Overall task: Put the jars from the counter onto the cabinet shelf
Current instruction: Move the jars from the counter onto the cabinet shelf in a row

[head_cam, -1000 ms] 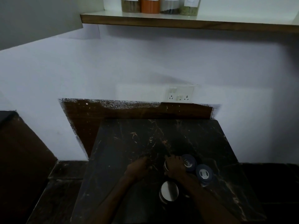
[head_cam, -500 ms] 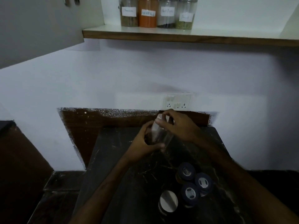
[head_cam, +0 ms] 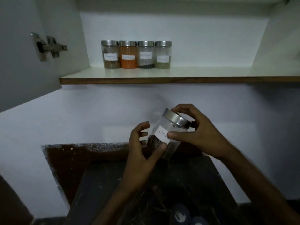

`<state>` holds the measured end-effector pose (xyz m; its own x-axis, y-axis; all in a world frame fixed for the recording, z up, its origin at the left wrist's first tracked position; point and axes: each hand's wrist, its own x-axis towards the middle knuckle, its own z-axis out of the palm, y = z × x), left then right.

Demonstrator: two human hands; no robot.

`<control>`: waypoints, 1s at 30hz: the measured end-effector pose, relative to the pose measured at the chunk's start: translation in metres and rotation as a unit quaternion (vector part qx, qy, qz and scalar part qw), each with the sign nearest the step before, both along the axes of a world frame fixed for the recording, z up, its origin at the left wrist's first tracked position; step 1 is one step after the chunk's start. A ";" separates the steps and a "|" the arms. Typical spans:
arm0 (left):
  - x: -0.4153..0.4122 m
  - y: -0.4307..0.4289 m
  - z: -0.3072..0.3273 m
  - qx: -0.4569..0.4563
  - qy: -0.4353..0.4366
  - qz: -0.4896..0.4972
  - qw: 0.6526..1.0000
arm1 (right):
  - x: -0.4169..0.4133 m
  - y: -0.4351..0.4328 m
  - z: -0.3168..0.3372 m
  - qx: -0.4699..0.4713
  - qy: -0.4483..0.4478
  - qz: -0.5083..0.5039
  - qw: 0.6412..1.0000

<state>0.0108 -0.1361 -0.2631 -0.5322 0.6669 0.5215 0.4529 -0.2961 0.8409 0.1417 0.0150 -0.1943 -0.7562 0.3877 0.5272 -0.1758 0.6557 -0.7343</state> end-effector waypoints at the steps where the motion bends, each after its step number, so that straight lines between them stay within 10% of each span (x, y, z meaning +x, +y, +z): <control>1: -0.006 0.000 0.009 -0.016 -0.019 -0.064 0.998 | 0.005 0.008 0.008 -0.003 0.004 0.019 1.000; 14: -0.002 0.136 0.127 0.102 0.047 0.015 0.994 | -0.009 0.094 0.110 0.005 0.067 -0.089 0.994; 19: -0.041 0.167 0.180 -0.028 0.229 0.087 0.969 | -0.040 0.163 0.171 0.061 0.078 -0.107 0.989; 23: -0.076 0.184 0.185 -0.103 0.431 0.257 0.859 | -0.091 0.231 0.185 0.073 0.022 -0.137 0.988; 30: -0.105 0.199 0.174 -0.193 0.393 0.248 0.864 | -0.161 0.294 0.168 0.153 -0.048 -0.168 0.973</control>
